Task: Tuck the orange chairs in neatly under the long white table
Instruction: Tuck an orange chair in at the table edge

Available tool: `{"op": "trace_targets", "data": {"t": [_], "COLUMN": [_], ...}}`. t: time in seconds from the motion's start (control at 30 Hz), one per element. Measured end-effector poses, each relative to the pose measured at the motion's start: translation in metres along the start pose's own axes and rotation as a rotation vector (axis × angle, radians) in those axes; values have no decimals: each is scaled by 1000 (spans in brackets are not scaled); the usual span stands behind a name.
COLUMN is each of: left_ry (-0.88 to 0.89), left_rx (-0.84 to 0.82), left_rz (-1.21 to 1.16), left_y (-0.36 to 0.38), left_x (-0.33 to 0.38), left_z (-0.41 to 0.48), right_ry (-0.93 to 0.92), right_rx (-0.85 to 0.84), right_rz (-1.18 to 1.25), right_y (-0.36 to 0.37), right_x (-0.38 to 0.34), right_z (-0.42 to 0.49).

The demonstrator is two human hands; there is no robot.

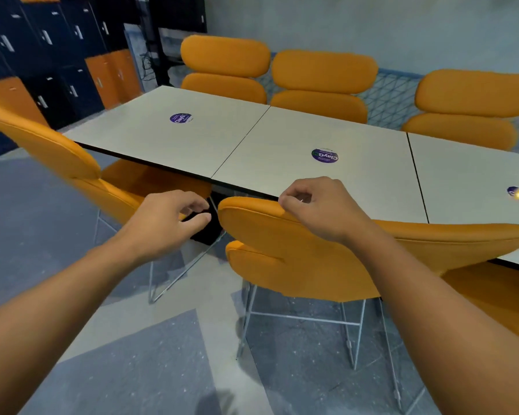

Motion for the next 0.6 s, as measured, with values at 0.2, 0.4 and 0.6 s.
{"op": "trace_targets", "data": {"t": [0.2,0.4,0.6], "left_ry": [-48,-51,-44], "left_rx": [-6,-52,-62], "left_rz": [-39,-50,-34], "left_y": [-44,-87,-127], "left_x": [-112,-211,-281], "left_z": [-10,-16,-13], "right_ry": [-30,3,89], "right_rx": [-73,-157,-238], "right_rz": [48,-5,-83], "right_y": [91,186,257], "right_x": [-85,-145,-168], "right_z": [35,65,89]}}
Point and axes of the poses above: each hand's wrist, its own z-axis towards the middle knuckle, its own y-axis out of the palm, x = y × z, the point moved 5 cm from there along z, towards the middle knuckle, and after that the axes turned 3 degrees about -y, right-handed, at the moved point
